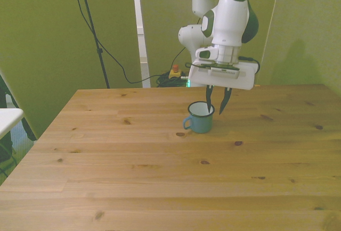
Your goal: Flip the mug upright
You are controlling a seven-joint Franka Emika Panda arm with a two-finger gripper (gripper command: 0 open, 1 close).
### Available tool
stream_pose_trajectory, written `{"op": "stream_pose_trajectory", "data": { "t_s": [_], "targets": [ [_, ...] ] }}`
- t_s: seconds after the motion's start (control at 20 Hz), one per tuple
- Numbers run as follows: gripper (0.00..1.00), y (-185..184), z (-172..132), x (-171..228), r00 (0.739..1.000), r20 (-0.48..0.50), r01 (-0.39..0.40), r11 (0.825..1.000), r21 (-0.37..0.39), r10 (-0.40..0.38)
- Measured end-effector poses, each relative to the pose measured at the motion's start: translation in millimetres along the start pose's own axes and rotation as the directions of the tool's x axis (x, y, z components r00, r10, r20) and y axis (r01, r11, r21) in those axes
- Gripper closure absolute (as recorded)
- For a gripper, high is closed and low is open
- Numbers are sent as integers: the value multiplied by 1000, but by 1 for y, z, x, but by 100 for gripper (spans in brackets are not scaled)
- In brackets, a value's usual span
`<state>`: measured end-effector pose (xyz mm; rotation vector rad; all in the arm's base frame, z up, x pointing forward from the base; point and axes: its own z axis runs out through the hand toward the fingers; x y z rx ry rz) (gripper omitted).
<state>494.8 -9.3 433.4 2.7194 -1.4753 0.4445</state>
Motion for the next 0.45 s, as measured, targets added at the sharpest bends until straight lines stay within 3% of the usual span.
{"op": "stream_pose_trajectory", "data": {
  "t_s": [0.25,0.45],
  "targets": [
    [0,21,-74,-31,999,-40,28,1000,0,-28],
    [0,44,-104,-59,998,-55,26,1000,1,-26]
  ]
}}
